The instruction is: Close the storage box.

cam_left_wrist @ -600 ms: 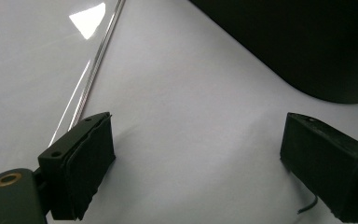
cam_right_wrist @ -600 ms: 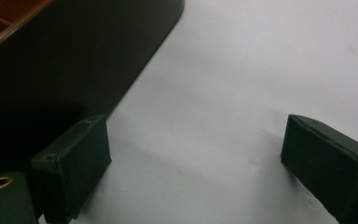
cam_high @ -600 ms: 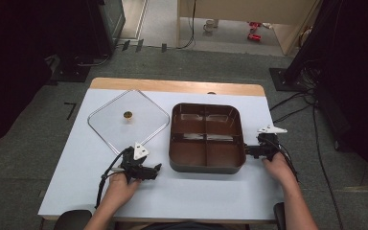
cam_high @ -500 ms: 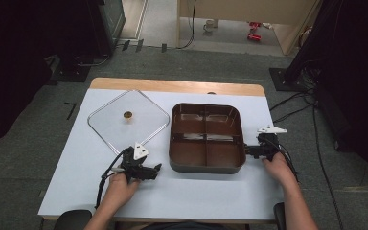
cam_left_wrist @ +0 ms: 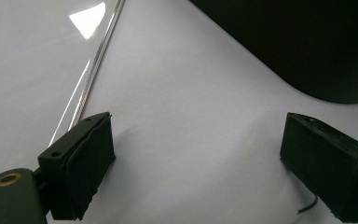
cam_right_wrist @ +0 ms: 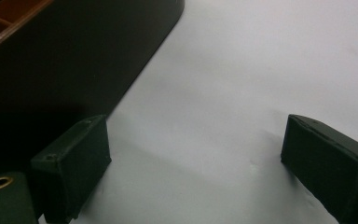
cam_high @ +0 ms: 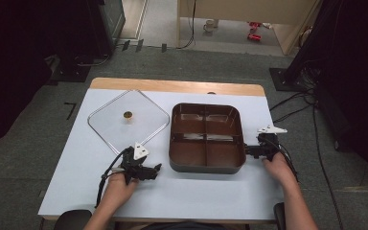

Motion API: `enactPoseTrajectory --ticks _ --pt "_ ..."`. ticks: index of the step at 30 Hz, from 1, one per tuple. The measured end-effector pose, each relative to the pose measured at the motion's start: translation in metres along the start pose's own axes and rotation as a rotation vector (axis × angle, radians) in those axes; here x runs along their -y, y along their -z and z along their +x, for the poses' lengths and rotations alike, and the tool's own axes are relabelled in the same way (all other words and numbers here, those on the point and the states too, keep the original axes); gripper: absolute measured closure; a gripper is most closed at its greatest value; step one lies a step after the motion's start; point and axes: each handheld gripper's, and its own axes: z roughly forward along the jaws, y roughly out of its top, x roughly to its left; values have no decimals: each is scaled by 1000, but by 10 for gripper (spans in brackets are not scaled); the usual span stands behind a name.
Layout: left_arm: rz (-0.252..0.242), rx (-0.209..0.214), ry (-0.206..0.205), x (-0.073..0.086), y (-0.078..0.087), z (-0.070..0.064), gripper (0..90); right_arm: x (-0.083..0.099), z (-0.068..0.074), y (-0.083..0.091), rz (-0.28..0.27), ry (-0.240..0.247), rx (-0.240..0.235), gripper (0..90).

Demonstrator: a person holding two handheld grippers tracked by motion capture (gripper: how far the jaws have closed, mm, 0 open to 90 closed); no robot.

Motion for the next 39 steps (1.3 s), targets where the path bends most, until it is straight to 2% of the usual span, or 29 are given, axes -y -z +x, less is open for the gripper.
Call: enactPoseTrajectory --ticks 29,33,39 --pt "2 0 3 -1 -1 0 90 0 0 0 0 0 0 75" --pt "25 -15 20 -5 -6 -5 27 0 0 0 0 0 0 75" --pt "135 -25 32 -19 -9 -6 10 0 0 0 0 0 0 75"
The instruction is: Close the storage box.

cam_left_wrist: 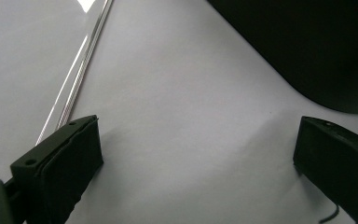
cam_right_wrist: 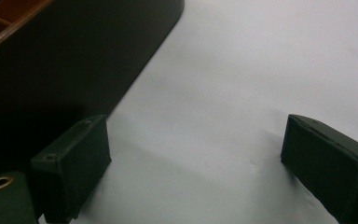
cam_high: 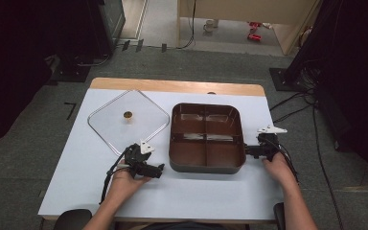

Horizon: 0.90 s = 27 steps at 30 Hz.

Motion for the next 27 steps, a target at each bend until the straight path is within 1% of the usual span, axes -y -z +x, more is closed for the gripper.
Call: enactPoseTrajectory --ticks 2,3,6,8,10,11,14,15,16,17,18,19,20,22,25,27 --pt "30 -4 4 -4 0 0 20 0 0 0 0 0 0 75" --pt "45 -17 20 -7 2 1 61 0 0 0 0 0 0 75" --pt "38 -27 26 -9 3 3 148 0 0 0 0 0 0 75" --pt "41 -29 22 -10 3 5 148 0 0 0 0 0 0 75" --pt "46 -7 30 -13 2 7 148 0 0 0 0 0 0 75" --pt "34 1 30 -15 3 7 148 0 0 0 0 0 0 75" --pt "20 11 26 -19 5 9 148 0 0 0 0 0 0 75" --pt "8 9 28 -20 5 10 148 0 0 0 0 0 0 75" --pt "0 6 26 -21 6 11 149 0 0 0 0 0 0 75" --pt "-8 -7 18 -22 6 12 161 0 0 0 -1 0 0 75" --pt "-15 -29 -1 -23 7 12 161 0 0 0 -1 0 0 75" --pt "-26 -39 -13 -24 8 13 172 0 0 0 0 0 0 75" --pt "-31 -31 -7 -24 9 14 202 0 0 0 -1 0 0 75" --pt "-34 -16 12 -26 10 18 205 0 0 0 0 0 0 75" --pt "-41 -9 25 -28 12 25 219 0 0 0 0 0 0 75" --pt "-49 5 44 -29 13 29 236 0 0 0 0 1 0 75"
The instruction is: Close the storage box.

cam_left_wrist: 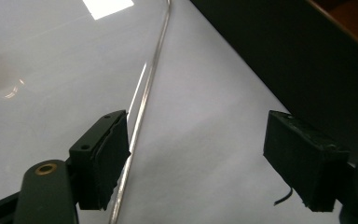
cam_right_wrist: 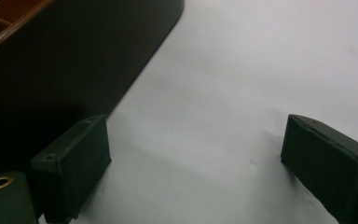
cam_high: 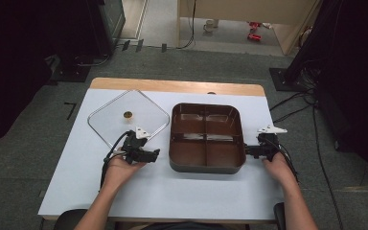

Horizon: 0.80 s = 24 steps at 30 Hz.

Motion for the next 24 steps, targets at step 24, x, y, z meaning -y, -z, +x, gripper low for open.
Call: enactPoseTrajectory --ticks 24 --pt "-15 48 62 -16 -2 38 299 0 0 0 0 -1 0 75"
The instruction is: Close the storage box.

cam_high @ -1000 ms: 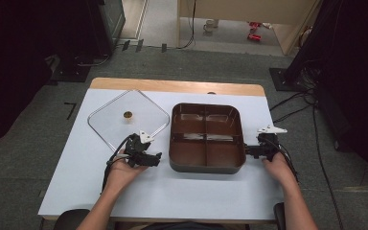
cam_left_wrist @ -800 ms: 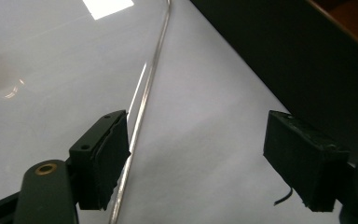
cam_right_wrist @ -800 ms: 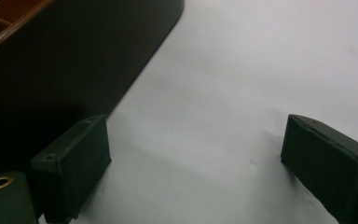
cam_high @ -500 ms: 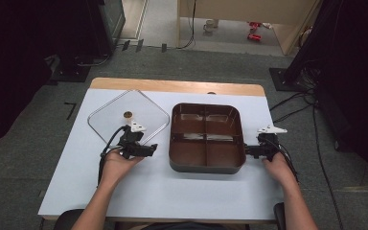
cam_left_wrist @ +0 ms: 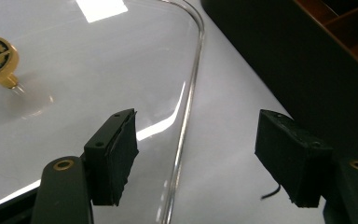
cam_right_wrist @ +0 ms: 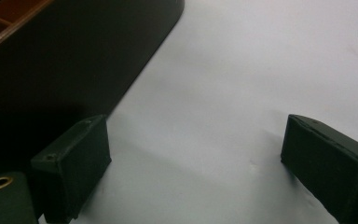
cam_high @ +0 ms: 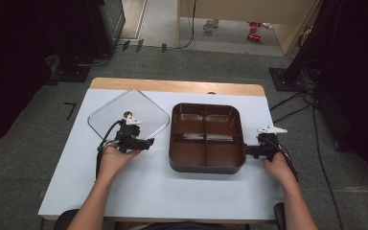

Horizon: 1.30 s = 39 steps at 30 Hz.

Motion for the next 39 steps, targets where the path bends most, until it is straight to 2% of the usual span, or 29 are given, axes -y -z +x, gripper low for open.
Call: enactPoseTrajectory --ticks 7,18,23,27,29,32,35,39 --pt "0 -11 -7 -6 0 9 323 0 0 0 0 0 0 75" --pt "-13 -28 10 -20 1 29 346 0 0 0 0 0 0 75" --pt "-19 -47 28 -24 5 44 350 0 0 0 0 1 0 75" --pt "-40 -55 66 -25 9 56 355 0 0 0 0 1 0 75" --pt "-34 -67 66 -26 7 60 355 0 0 0 0 0 0 75" --pt "-56 -84 74 -26 4 67 361 0 0 0 -1 0 0 75" --pt "-43 -99 68 -28 -2 73 363 0 0 0 -1 0 0 75" --pt "-41 -111 83 -30 -9 83 371 0 0 0 -1 -1 -1 75"
